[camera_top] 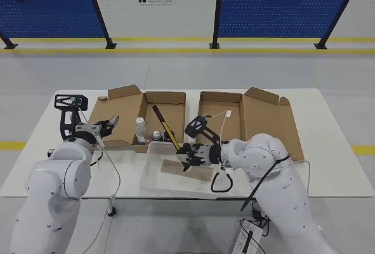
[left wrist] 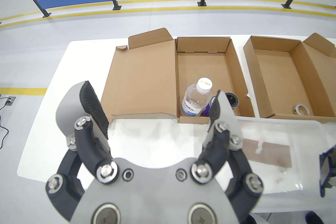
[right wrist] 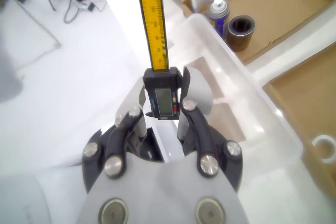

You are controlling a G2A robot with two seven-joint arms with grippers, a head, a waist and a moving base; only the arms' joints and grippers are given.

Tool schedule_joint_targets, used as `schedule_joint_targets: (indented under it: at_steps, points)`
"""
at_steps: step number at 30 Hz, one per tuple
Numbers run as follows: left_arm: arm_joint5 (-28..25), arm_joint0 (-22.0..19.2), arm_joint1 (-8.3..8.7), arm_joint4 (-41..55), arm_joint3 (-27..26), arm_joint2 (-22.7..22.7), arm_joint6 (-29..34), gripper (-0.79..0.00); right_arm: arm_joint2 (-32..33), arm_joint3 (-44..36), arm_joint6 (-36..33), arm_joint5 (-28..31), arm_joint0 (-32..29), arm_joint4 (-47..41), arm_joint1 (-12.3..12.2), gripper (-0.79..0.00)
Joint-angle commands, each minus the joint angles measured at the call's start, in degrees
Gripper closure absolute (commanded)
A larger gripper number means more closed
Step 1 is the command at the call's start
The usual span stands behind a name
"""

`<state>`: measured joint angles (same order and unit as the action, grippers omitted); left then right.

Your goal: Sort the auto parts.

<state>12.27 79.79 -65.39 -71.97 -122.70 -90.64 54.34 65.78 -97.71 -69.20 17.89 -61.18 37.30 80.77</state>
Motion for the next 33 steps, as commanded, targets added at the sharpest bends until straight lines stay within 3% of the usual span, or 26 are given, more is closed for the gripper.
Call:
schedule_joint_targets:
  at_steps: [1, 23, 29, 33]
  points:
    - [0.0, 0.0, 0.0, 0.0, 0.0, 0.0, 0.0, -0.785, -0.3, 0.2, 0.2, -0.3, 0.3, -0.1, -0.1, 0.0]
    - [0.0, 0.0, 0.0, 0.0, 0.0, 0.0, 0.0, -0.785, -2.0, 1.3, 1.7, -3.1, 2.4, -0.2, -1.7, 0.0]
    - [0.0, 0.0, 0.0, 0.0, 0.0, 0.0, 0.0, -0.785, -0.9, 0.9, 3.9, -7.3, 2.7, 0.6, -2.1, 0.0]
    - [0.0, 0.0, 0.0, 0.0, 0.0, 0.0, 0.0, -0.785, 0.5, 0.2, 5.2, -14.4, 2.8, 3.0, -2.4, 0.0]
